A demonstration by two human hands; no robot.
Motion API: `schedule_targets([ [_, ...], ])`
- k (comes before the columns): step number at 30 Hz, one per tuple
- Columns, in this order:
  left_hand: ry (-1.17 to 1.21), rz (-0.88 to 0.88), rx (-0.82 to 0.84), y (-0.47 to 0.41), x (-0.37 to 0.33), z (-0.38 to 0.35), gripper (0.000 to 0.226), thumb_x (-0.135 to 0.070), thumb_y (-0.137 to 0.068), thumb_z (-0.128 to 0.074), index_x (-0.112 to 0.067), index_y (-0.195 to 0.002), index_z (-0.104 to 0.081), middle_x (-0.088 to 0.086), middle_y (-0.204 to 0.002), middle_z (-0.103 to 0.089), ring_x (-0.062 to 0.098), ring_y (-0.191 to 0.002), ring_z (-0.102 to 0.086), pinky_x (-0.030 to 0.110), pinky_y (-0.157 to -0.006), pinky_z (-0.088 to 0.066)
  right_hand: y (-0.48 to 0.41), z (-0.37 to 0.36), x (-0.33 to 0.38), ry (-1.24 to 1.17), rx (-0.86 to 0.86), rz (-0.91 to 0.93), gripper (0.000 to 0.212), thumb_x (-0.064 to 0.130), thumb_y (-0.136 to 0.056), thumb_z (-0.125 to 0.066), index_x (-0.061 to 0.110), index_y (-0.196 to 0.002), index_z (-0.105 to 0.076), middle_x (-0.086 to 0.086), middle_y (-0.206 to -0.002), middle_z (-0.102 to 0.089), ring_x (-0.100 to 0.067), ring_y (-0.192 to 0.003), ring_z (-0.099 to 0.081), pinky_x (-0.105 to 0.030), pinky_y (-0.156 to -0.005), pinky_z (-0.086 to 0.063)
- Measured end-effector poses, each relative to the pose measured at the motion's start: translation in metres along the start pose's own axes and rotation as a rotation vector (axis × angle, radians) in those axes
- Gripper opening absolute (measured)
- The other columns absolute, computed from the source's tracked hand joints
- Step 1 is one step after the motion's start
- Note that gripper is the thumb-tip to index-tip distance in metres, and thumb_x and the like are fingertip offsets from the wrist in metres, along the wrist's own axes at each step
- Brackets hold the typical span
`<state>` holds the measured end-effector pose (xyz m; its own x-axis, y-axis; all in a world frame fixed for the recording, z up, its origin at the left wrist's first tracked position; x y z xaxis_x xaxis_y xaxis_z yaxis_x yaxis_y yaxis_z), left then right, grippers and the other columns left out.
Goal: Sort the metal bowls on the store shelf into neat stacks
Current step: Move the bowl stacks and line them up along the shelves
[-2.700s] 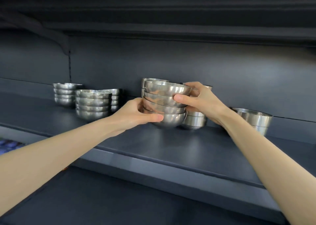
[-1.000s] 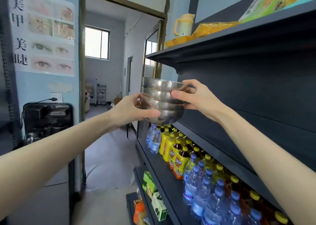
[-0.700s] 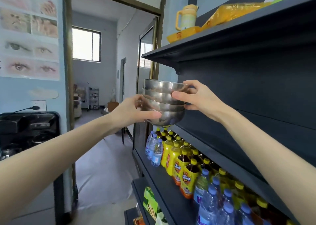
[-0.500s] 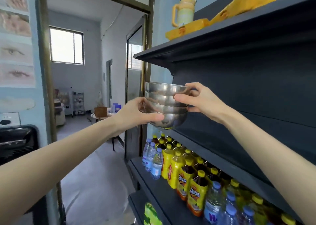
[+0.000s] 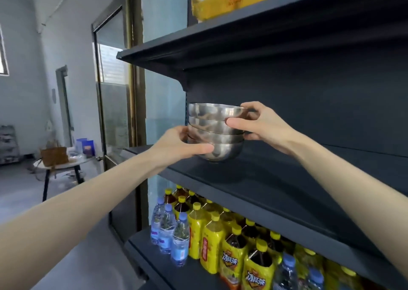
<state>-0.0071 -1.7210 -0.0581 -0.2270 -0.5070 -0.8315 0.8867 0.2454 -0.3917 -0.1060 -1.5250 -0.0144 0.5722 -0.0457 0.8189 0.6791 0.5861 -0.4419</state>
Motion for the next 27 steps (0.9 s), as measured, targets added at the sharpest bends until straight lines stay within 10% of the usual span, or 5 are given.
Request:
schedule_targets([
  [8,0.078,-0.002,0.082,-0.087,0.048,0.006,0.049,-0.03,-0.066,-0.085,-0.016,-0.107,-0.062,0.0,-0.1,-0.069,0.015,-0.1,-0.066,0.035,-0.092,-0.055,-0.072,-0.008,-0.036,0.068,-0.071,-0.057,0.093,0.041,-0.061,-0.08,0.017,-0.139,-0.038,0.009,-0.116,-0.064,-0.006,-0.104,-0.064,-0.027,-0.083,-0.055],
  [17,0.191,-0.005,0.145,-0.176,0.109,0.022,0.095,-0.047,-0.04,-0.09,-0.016,-0.12,-0.05,-0.003,-0.108,-0.071,0.009,-0.104,-0.066,0.037,-0.098,-0.051,-0.145,-0.024,-0.069,0.137,-0.171,-0.109,0.082,0.035,-0.07,-0.079,0.018,-0.139,-0.038,0.01,-0.115,-0.063,-0.002,-0.103,-0.062,-0.022,-0.078,-0.053],
  [27,0.251,-0.06,0.334,-0.249,0.163,0.033,0.073,-0.038,-0.047,-0.09,-0.018,-0.107,-0.054,0.002,-0.108,-0.07,0.013,-0.105,-0.064,0.038,-0.096,-0.052,-0.191,-0.051,-0.096,0.246,-0.345,-0.206,0.093,0.043,-0.058,-0.083,0.018,-0.137,-0.041,0.006,-0.116,-0.063,-0.01,-0.107,-0.062,-0.036,-0.091,-0.055],
])
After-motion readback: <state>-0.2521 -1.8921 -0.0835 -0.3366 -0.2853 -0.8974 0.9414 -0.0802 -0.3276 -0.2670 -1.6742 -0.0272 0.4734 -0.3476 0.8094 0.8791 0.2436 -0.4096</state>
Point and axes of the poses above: each hand's wrist, its own y-axis away from the middle knuckle, its own z-axis out of the back of the hand, x = y × z, the point moved 1 cm from there along -y, towards the middle knuckle
